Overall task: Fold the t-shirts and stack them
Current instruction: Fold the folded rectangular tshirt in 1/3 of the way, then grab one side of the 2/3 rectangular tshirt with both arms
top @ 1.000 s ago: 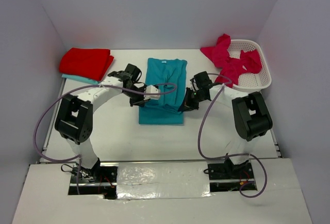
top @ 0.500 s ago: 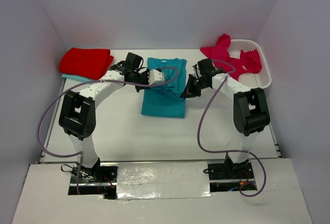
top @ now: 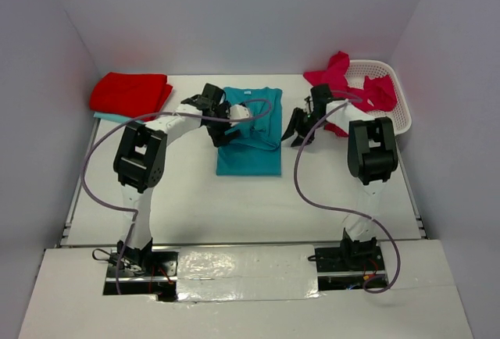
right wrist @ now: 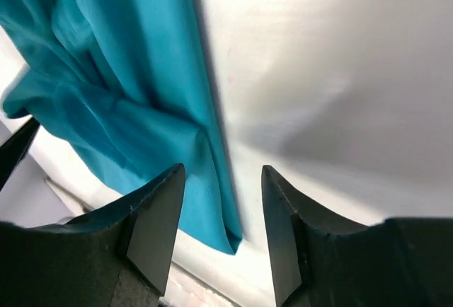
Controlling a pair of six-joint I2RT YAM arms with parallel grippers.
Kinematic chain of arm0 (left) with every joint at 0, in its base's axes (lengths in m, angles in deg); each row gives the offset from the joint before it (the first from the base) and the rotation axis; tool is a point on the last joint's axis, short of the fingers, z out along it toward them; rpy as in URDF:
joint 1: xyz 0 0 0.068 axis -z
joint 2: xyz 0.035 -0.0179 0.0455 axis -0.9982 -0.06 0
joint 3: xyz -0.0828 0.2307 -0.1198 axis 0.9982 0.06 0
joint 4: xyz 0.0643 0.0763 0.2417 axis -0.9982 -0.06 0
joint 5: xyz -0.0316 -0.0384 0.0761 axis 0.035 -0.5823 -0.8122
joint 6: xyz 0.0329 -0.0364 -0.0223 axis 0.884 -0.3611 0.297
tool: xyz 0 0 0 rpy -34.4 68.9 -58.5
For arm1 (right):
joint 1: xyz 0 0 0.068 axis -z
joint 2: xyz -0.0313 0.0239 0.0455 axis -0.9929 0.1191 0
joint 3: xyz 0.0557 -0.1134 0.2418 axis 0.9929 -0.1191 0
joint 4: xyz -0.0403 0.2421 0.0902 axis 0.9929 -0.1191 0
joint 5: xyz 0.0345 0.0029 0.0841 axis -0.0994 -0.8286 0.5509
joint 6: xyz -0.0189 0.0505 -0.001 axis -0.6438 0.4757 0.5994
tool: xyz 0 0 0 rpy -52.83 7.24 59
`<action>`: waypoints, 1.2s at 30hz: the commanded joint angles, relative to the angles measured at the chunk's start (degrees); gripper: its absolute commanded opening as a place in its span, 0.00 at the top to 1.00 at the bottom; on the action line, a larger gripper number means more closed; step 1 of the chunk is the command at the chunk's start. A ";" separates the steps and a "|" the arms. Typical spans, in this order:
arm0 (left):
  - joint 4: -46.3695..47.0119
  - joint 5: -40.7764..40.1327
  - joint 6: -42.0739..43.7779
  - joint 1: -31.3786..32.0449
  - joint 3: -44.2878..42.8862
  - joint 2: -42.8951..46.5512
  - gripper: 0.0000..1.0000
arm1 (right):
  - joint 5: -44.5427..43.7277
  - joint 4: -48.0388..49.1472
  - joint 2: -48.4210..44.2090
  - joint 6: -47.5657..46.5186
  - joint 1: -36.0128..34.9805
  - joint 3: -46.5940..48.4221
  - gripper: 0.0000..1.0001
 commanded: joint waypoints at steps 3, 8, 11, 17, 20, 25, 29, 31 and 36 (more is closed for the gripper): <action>4.75 -7.68 -14.37 -3.43 -11.98 -2.57 0.01 | -10.54 -4.42 -6.74 -6.80 1.91 11.82 0.44; 0.89 -6.37 -24.32 -6.24 -21.83 -2.75 0.00 | -14.96 3.04 -18.36 -11.55 -6.26 0.85 0.57; 0.79 -3.82 -25.38 -6.68 -19.04 0.32 0.00 | -13.38 4.27 -18.90 -13.14 -14.08 -2.67 0.72; -1.57 4.33 -14.96 -6.51 -5.87 10.07 0.21 | -6.70 3.49 -11.69 -9.98 -16.83 -0.30 0.77; -4.73 2.44 2.09 -2.74 5.64 15.70 0.32 | -10.55 2.70 -17.29 -5.68 -15.16 -4.95 0.46; -6.14 1.09 21.71 3.69 22.71 22.91 0.17 | -10.57 2.87 -22.68 0.38 -12.25 -14.97 0.31; -3.00 1.11 23.14 4.39 24.65 21.69 0.07 | -8.81 5.59 -20.66 3.02 -11.64 -21.20 0.32; -2.46 1.19 22.87 4.91 24.48 20.46 0.06 | -6.97 8.31 -18.30 3.82 -11.46 -22.71 0.34; 2.36 -1.70 19.01 8.96 26.06 18.44 0.07 | -5.73 12.44 -15.39 6.54 -9.97 -25.79 0.37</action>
